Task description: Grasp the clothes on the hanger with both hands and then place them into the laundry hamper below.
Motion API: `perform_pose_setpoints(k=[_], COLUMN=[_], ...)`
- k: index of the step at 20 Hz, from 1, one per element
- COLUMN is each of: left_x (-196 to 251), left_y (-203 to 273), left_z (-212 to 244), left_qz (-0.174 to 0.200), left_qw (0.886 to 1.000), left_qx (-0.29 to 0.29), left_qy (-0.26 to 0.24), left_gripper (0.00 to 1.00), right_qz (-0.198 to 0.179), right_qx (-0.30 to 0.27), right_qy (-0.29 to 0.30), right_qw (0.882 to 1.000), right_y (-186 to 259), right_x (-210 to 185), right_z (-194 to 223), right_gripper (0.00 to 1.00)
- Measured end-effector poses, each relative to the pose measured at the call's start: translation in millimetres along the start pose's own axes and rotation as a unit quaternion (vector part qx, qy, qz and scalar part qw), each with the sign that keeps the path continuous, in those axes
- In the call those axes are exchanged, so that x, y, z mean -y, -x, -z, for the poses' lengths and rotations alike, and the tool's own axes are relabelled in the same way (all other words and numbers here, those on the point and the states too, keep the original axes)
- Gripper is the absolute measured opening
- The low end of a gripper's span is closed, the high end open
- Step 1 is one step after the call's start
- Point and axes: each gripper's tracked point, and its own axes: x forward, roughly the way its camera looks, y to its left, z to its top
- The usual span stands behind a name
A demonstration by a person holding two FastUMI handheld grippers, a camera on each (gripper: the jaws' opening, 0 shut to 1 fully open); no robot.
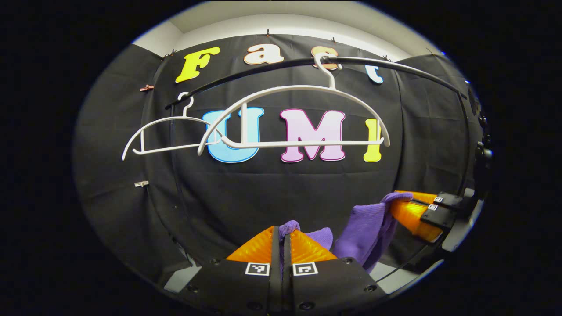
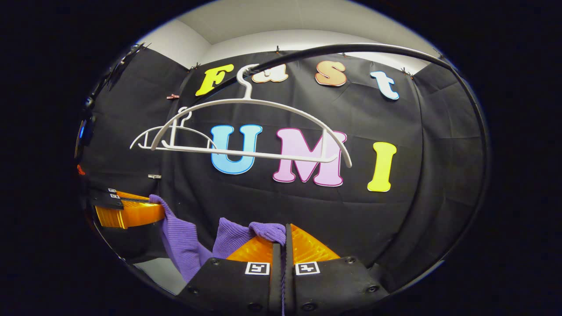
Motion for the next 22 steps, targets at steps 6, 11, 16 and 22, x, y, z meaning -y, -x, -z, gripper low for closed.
perform_pose_setpoints(k=[6,11,16,22], left_x=[7.4,15.2,12.6,17.1], left_y=[10.2,4.8,-1.7,-12.8], left_z=[31.2,92.3,168.1,260.0], left_qz=[0.016,0.044,0.038,0.021], left_qw=[1.000,0.996,0.989,0.968], left_qx=[-0.026,-0.066,-0.134,-0.238], left_qy=[0.006,0.038,0.057,0.069], left_gripper=[0.05,0.05,0.05,0.05], right_qz=[-0.022,-0.026,-0.018,-0.020], right_qx=[-0.039,-0.113,-0.214,-0.334], right_qy=[-0.005,-0.026,-0.046,-0.053], right_qw=[0.999,0.993,0.975,0.941], right_y=[18.3,23.7,33.2,49.0], right_x=[-20.4,-24.4,-18.2,-21.6], right_z=[33.1,103.3,183.0,289.3], right_gripper=[0.07,0.07,0.07,0.07])
